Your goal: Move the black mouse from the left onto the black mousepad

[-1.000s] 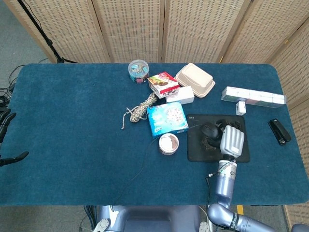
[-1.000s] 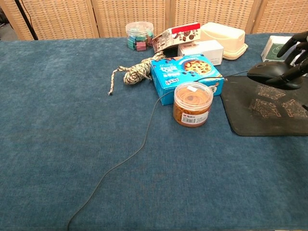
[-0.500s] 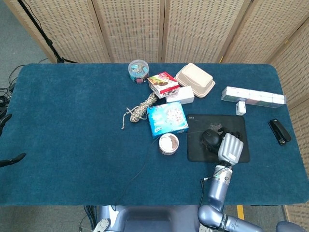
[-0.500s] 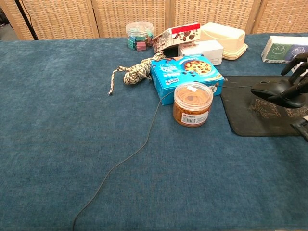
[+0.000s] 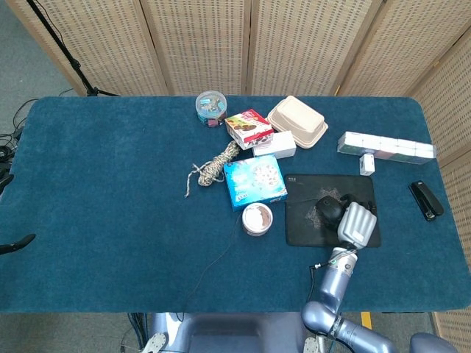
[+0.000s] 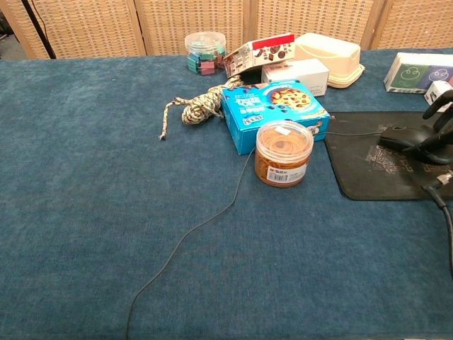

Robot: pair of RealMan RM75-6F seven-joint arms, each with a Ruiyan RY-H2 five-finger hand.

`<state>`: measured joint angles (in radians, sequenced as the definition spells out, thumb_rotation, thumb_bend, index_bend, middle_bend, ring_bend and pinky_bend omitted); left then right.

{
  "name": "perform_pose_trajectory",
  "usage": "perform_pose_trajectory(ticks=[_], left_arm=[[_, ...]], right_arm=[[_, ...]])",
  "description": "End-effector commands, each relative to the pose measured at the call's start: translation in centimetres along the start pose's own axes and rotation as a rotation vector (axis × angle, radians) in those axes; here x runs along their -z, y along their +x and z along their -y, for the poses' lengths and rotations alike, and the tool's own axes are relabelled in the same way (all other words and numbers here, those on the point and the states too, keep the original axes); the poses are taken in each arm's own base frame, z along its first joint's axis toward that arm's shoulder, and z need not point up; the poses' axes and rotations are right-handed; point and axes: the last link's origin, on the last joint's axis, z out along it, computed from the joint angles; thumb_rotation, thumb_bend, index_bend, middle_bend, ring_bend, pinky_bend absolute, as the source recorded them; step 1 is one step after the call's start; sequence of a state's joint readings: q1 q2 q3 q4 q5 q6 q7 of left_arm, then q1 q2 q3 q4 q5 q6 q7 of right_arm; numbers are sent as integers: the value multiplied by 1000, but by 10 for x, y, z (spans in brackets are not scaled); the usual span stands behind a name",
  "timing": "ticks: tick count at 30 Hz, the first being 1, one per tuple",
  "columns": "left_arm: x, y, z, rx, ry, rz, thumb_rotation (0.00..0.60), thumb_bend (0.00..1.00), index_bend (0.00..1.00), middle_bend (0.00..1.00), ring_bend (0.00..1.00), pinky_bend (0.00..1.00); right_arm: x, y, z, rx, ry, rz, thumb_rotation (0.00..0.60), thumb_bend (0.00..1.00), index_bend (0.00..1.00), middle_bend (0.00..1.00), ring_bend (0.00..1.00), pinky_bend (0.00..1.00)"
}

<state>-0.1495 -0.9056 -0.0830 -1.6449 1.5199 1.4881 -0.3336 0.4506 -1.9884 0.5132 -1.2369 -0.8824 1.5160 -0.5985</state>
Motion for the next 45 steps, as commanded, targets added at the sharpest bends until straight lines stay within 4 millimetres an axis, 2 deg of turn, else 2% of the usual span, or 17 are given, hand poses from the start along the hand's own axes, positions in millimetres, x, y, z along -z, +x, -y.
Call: perform_pose_trajectory(ticks=[1,9,23,24,27,31,35,40,42,45], left_arm=[[0,0,1,1,5,0,600,106,0,0,0,0],[0,-1,0,-2,4,1,600,106,0,0,0,0],[0,-2,0,-6,8,2,600,106,0,0,0,0],[0,-1,0,-6,8,2,600,106,0,0,0,0],[0,-1,0,-4,8,2,600,106,0,0,0,0],[0,0,1,-2,10,-1,600,106,0,0,0,0],[0,0,1,-1,11,-2,600,106,0,0,0,0],[0,-2,0,-6,6,3,600,106,0,0,0,0],[0,-4,-2,-11,3,8,600,106,0,0,0,0],[0,-7,-4,-21,-2,13,600,106,0,0,0,0]], right_arm=[[-5,0,3,-17,-2,-1,600,111,377,536,367,144],[-9,-2,-1,-10,-14,2,600,112,377,535,367,132],[-1,-4,-4,-10,-1,6,600,112,352,518,363,96],[-1,-5,-4,-11,1,9,600,112,334,503,357,86],[1,-8,-3,-25,6,38,600,112,218,376,269,42],[3,-10,-4,-43,18,56,600,112,78,187,96,2],[6,-6,-3,-47,27,60,600,112,4,36,1,0],[13,9,2,-73,65,64,600,112,0,0,0,0],[21,30,12,-126,143,53,600,100,0,0,0,0],[34,61,11,-169,281,77,600,20,0,0,0,0]])
